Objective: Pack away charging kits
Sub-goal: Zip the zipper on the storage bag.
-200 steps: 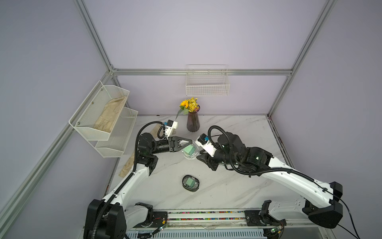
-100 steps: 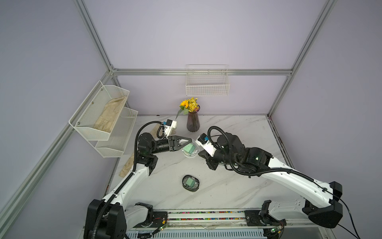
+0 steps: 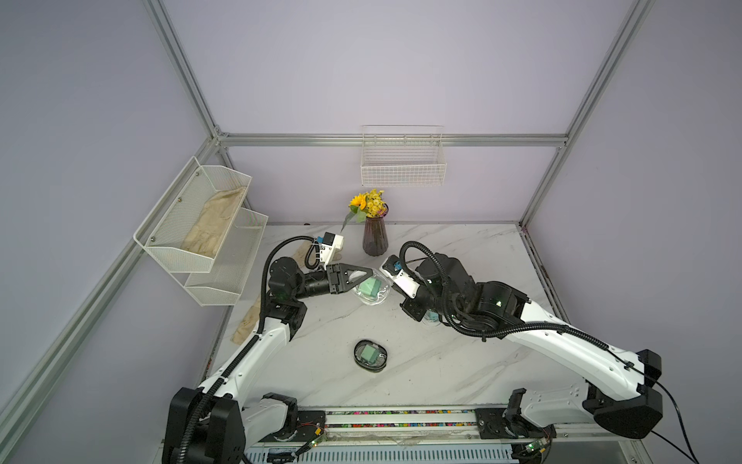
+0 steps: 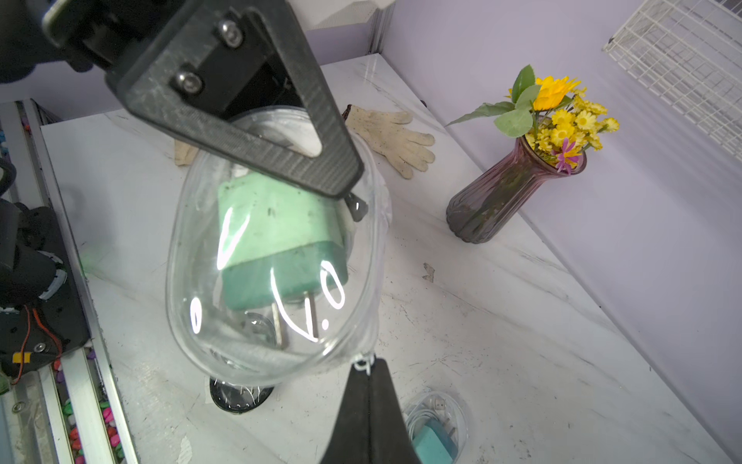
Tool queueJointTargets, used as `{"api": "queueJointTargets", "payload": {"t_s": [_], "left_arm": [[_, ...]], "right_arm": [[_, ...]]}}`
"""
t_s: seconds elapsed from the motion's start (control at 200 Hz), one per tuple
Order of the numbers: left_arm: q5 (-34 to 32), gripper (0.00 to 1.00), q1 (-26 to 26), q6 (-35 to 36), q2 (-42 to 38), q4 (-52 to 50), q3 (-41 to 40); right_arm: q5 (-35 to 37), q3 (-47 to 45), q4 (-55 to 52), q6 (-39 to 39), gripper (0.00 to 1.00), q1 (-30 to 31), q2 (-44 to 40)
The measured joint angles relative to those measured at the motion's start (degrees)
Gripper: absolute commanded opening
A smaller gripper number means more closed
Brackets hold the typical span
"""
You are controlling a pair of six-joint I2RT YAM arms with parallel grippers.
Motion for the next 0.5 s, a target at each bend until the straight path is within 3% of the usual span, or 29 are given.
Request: {"api": "queueJointTargets", "payload": {"t_s": [0.5], "left_arm": [[4.3, 0.0, -0.2, 9.3, -0.8, -7.3, 0.4]], "right_arm": [[0.7, 7.8, -9.9, -4.3, 0.0, 3.3, 6.1]]}}
